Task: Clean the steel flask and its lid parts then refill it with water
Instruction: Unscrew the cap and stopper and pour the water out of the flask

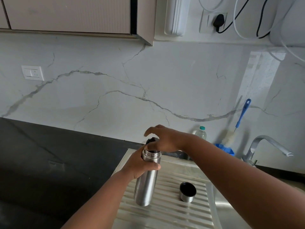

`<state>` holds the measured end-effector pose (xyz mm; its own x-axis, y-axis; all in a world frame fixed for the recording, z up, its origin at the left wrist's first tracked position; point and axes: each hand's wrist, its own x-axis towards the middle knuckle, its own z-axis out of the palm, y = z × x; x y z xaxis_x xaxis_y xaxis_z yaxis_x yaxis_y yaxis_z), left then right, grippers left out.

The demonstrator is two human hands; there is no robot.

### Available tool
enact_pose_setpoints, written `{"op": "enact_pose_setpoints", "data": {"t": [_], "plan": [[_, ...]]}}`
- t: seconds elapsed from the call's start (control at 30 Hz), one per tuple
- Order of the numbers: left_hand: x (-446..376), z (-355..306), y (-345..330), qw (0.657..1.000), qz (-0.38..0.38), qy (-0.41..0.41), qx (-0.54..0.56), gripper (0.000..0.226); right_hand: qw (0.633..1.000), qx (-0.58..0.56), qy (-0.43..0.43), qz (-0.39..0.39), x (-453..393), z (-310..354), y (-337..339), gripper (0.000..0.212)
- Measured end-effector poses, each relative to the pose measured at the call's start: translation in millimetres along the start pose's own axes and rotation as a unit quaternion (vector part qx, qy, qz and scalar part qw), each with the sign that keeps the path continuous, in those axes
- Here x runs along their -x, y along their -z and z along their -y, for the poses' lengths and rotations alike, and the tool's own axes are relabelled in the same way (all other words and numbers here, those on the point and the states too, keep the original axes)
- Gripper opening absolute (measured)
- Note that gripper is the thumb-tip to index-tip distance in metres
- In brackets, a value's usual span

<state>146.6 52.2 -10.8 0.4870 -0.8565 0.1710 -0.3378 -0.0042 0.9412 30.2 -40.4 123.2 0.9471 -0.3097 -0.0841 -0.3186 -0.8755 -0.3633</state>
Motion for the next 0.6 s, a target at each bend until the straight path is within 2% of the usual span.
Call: {"op": "enact_pose_setpoints", "data": {"t": [0.07, 0.13, 0.2, 0.23, 0.3, 0.37, 0.43, 0.53, 0.6], "plan": [[1, 3, -1, 1.000, -0.002, 0.007, -0.005, 0.046, 0.991, 0.119, -0.057, -0.030, -3, -1, -2, 0.062], [2, 5, -1, 1.000, -0.005, 0.008, -0.017, 0.052, 0.984, 0.162, -0.062, -0.027, -5, -1, -8, 0.057], [4, 7, -3, 1.000, 0.001, 0.010, -0.025, 0.052, 0.994, 0.098, -0.044, 0.015, -5, 0, -10, 0.036], [5, 6, -4, 1.000, 0.003, 0.014, -0.026, 0.050, 0.996, 0.067, -0.034, 0.044, -4, 1, -9, 0.033], [6, 5, -6, 0.999, 0.007, 0.026, -0.028, 0.047, 0.996, 0.015, -0.018, 0.084, -3, 3, -4, 0.045], [6, 4, -6, 0.999, 0.003, 0.029, -0.026, 0.049, 0.995, -0.025, -0.025, 0.092, -3, 4, -3, 0.052], [5, 3, -7, 1.000, -0.001, 0.026, -0.018, 0.052, 0.997, -0.014, -0.051, 0.064, -4, 2, -6, 0.053], [6, 6, -11, 0.999, -0.021, 0.031, -0.004, 0.058, 0.988, 0.121, -0.100, -0.013, -4, 1, -15, 0.063], [6, 7, -12, 0.999, -0.026, 0.028, -0.003, 0.058, 0.983, 0.150, -0.104, -0.018, -4, 3, -19, 0.053]]}}
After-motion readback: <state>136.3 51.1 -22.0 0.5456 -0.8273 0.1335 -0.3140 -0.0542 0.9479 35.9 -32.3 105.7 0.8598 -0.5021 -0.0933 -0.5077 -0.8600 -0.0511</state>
